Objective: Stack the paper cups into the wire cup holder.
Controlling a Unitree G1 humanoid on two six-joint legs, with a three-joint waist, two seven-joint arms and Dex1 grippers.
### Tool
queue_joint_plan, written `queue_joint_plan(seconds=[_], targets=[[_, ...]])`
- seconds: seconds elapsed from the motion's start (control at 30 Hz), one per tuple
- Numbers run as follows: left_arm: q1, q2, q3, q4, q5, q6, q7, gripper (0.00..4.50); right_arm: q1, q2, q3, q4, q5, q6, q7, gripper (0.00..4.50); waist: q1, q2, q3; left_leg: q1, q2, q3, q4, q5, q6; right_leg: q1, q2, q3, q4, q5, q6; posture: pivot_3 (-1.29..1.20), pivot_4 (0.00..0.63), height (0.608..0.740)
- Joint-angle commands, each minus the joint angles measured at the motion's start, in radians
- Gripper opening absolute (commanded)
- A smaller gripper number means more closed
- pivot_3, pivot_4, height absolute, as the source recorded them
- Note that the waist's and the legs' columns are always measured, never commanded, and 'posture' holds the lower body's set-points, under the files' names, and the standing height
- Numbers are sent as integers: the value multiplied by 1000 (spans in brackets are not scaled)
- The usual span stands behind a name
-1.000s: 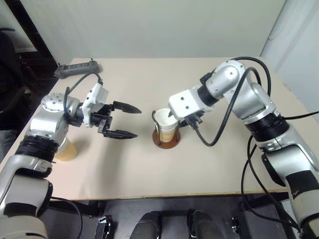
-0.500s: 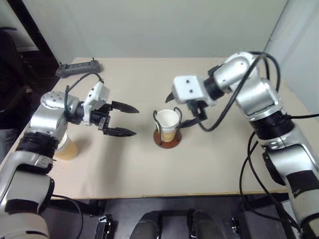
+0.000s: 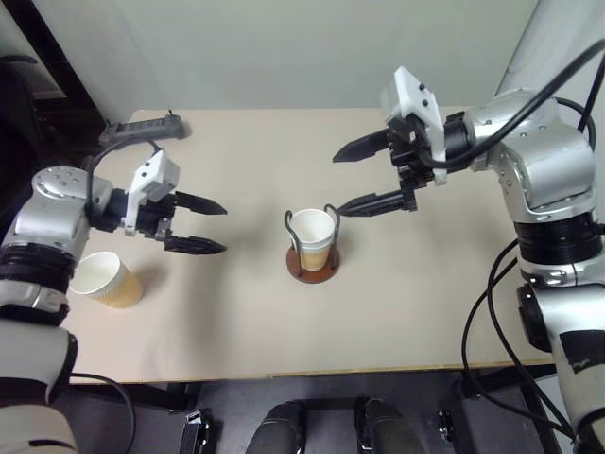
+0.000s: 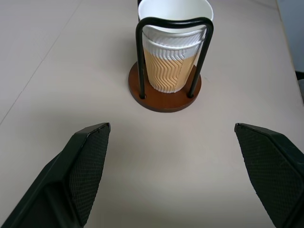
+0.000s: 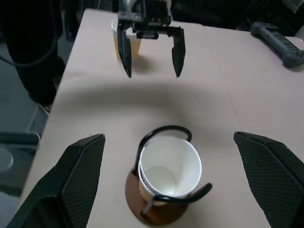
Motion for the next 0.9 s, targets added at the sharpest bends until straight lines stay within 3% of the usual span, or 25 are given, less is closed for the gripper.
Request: queue_joint_plan(seconds=[0.03,0.17,0.27,0.43,0.63,0.9], targets=[[-37,62,-20,-8,-4,1,-30,4500,-6,-29,-30,-41,38,9,-18,4480,0,0,0,0,0,0,0,0,1,0,0,0,0,0,0,0,150,740],[-80,130,-78,1,38,-31,-30,4500,8,-53,-21,-49,60,8,-21,4480,0,-1,0,-1,0,0,0,0,1,-1,0,0,0,0,0,0,150,740],[-93,192,-122,-16,152,-118,-30,4500,9,-68,-11,-43,63,-5,-19,4480,-1,-1,0,-1,0,0,0,0,1,-1,0,0,0,0,-1,0,150,740],[-47,375,-215,-185,179,-186,-30,4500,12,-81,2,-26,66,-29,-2,4480,-5,-2,0,-1,0,0,0,0,1,-2,0,0,0,-1,-2,0,150,740],[144,554,-134,-367,247,-270,-30,4500,17,-79,13,4,65,-62,10,4480,-11,-2,0,-1,1,-1,-1,-1,0,-2,1,0,1,-3,-3,0,150,740],[291,557,42,-321,458,-418,-5,4500,26,-67,33,27,57,-101,22,4480,-12,-4,-1,-1,1,-1,-1,-7,-11,-3,1,0,2,-2,-8,0,150,740]])
